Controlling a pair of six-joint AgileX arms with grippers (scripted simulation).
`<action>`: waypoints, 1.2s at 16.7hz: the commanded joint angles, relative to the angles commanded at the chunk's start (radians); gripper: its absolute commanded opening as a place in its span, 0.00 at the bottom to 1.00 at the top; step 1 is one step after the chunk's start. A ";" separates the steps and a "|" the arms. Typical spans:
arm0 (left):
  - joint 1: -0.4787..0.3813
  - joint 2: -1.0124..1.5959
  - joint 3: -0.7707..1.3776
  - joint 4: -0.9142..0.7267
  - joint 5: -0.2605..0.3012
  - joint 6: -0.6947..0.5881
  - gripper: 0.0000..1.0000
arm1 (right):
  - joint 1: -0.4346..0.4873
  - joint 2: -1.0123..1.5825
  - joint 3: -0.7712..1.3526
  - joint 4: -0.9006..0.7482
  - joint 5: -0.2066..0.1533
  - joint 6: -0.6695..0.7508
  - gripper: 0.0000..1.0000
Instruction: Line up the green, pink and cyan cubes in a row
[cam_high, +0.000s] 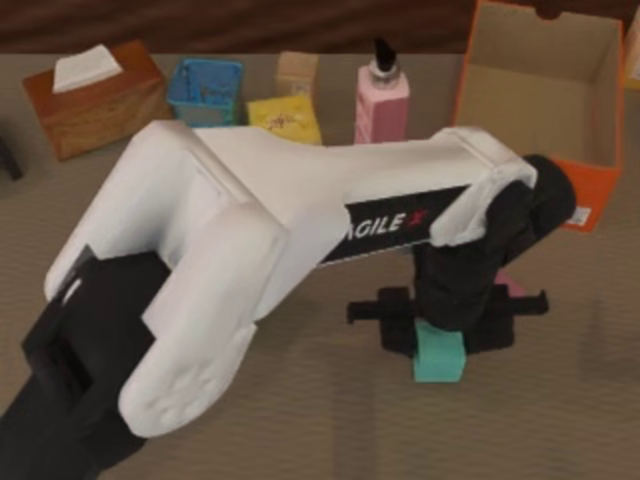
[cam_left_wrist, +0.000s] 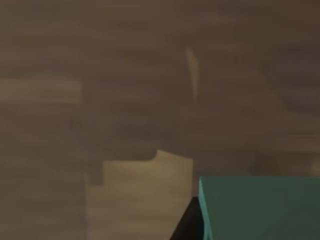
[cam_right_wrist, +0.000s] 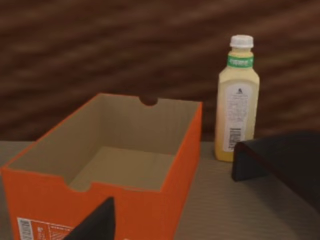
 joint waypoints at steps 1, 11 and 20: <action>0.000 0.000 0.000 0.000 0.000 0.000 0.00 | 0.000 0.000 0.000 0.000 0.000 0.000 1.00; 0.000 0.000 0.000 0.000 0.000 0.000 0.75 | 0.000 0.000 0.000 0.000 0.000 0.000 1.00; 0.000 0.000 0.000 0.000 0.000 0.000 1.00 | 0.000 0.000 0.000 0.000 0.000 0.000 1.00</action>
